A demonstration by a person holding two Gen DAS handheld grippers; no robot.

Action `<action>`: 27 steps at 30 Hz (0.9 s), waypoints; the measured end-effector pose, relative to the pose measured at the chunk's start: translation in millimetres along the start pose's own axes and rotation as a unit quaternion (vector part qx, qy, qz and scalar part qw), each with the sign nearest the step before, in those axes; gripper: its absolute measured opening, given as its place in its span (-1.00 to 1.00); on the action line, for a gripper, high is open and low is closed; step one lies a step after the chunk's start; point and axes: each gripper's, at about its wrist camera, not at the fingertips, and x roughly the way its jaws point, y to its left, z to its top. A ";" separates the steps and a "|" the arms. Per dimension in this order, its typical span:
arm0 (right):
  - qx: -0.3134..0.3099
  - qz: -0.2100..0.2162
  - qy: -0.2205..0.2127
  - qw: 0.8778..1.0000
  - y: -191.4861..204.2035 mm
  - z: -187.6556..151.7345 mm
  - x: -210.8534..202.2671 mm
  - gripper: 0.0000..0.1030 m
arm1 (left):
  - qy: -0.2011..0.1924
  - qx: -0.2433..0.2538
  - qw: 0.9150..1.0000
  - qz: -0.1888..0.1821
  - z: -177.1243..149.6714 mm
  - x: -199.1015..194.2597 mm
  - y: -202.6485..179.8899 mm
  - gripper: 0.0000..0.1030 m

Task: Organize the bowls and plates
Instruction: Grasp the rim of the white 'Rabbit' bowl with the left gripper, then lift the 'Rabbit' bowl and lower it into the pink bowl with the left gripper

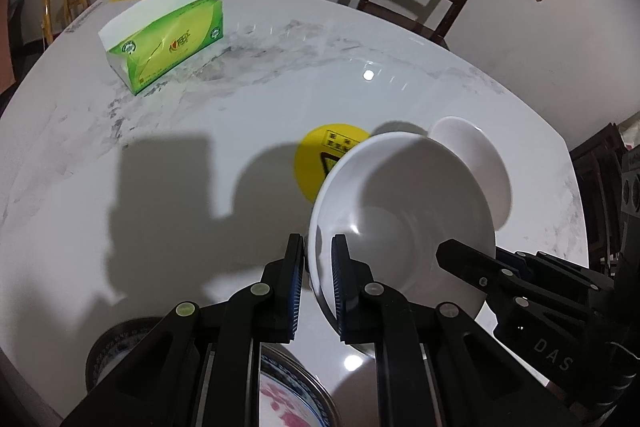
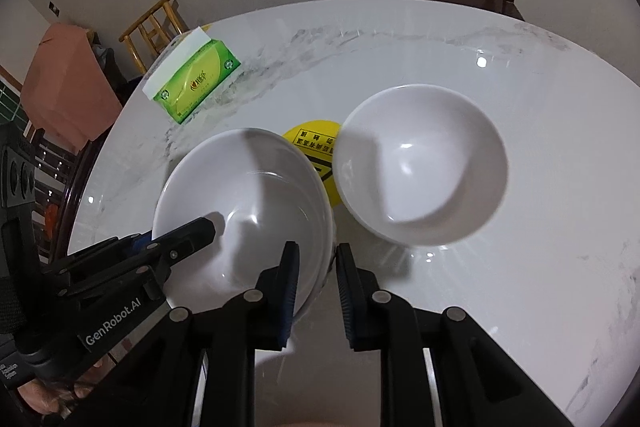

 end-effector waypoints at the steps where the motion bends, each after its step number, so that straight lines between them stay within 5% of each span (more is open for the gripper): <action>1: 0.002 0.001 -0.003 1.000 -1.6 -2.5 -5.3 -0.62 | -0.002 0.004 1.000 0.000 -1.4 -2.9 -3.2 -0.79; 27: 0.031 -0.017 -0.046 0.998 -13.1 -89.8 -109.6 -0.62 | -0.024 0.059 0.998 -0.024 -76.8 -84.7 -72.0 -0.78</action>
